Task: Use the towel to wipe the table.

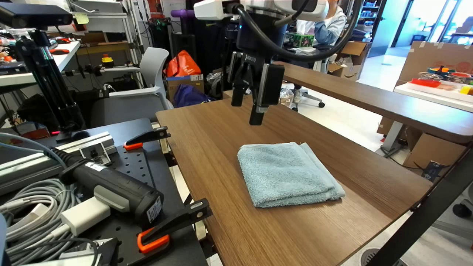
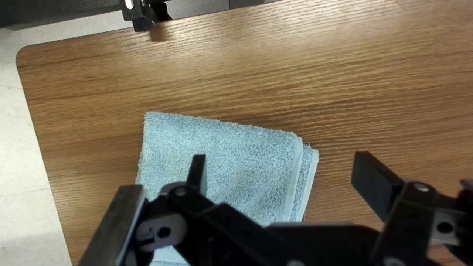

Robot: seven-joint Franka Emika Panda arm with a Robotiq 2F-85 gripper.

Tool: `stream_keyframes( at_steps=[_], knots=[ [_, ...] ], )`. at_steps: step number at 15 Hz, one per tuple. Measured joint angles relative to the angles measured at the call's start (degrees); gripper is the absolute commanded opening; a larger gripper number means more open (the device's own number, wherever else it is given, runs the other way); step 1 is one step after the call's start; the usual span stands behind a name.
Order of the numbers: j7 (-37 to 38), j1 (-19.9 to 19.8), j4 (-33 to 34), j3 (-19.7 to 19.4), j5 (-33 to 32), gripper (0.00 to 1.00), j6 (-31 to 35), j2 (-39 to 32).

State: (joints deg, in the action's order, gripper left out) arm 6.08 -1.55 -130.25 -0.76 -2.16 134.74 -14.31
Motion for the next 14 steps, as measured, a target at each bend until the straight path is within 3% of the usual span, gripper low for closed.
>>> stream_keyframes(
  at_steps=[4, 9, 14],
  knots=[
    [2.2, 0.0, 2.0, -1.0, 0.0, 1.0, 0.6, -4.2],
    [4.3, -1.2, 5.9, -3.9, 1.6, 1.0, 9.0, -11.4],
    [5.2, -1.4, 10.5, -5.1, 1.6, 1.0, 9.5, -18.5]
  ],
)
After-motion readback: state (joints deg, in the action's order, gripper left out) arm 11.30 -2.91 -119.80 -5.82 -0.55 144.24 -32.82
